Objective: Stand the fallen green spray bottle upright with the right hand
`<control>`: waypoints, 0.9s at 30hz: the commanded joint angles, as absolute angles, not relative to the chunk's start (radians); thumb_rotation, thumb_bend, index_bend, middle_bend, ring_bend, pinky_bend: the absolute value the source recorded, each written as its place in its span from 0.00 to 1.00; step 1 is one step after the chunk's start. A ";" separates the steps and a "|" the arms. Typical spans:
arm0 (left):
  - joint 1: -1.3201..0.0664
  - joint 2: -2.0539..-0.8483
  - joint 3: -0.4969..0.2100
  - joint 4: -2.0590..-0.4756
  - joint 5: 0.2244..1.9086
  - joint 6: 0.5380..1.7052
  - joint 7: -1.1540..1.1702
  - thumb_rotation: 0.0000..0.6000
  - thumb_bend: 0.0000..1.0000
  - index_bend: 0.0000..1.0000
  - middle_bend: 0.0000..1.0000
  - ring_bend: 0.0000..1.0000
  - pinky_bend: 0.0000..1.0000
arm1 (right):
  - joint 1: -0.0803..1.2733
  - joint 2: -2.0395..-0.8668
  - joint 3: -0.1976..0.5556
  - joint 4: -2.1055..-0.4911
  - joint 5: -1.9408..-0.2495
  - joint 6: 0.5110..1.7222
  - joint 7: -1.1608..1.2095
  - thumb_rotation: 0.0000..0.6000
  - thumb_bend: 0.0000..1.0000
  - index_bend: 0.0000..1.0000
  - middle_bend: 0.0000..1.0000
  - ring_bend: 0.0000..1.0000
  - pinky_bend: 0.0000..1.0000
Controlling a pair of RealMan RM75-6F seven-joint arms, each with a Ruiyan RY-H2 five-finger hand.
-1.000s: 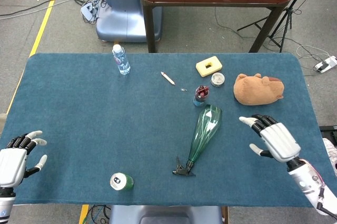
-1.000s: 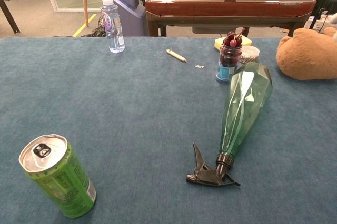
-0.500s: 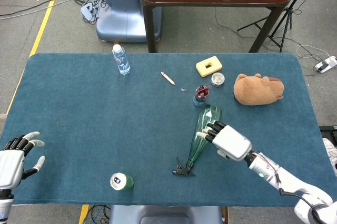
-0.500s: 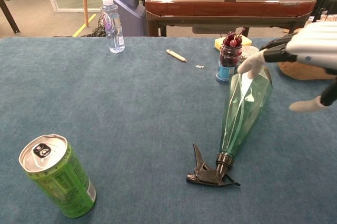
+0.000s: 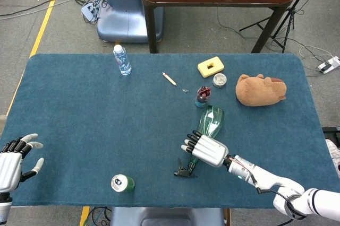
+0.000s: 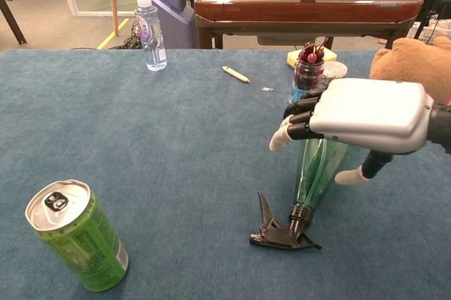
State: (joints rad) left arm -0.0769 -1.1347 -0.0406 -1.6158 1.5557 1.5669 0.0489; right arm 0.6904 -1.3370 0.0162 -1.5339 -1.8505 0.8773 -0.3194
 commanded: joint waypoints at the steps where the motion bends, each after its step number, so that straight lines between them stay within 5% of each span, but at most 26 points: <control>1: -0.075 -1.134 -0.040 -1.615 1.555 1.568 0.047 1.00 0.33 0.41 0.25 0.24 0.23 | 0.701 -1.352 0.010 -1.520 -1.843 0.865 -0.328 1.00 0.17 0.25 0.27 0.16 0.23; 19: -0.066 -1.132 -0.041 -1.605 1.549 1.572 0.034 1.00 0.33 0.41 0.25 0.24 0.23 | 0.756 -1.443 -0.019 -1.397 -1.782 0.813 -0.338 1.00 0.20 0.34 0.27 0.16 0.23; 27: -0.061 -1.134 -0.040 -1.598 1.546 1.573 0.029 1.00 0.33 0.41 0.25 0.24 0.23 | 0.771 -1.470 -0.035 -1.366 -1.776 0.820 -0.325 1.00 0.25 0.50 0.34 0.17 0.23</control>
State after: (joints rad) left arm -0.0609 -1.1338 -0.0399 -1.5984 1.5459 1.5728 0.0289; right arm 0.7692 -1.4670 -0.0333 -1.3697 -1.7770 0.8185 -0.3272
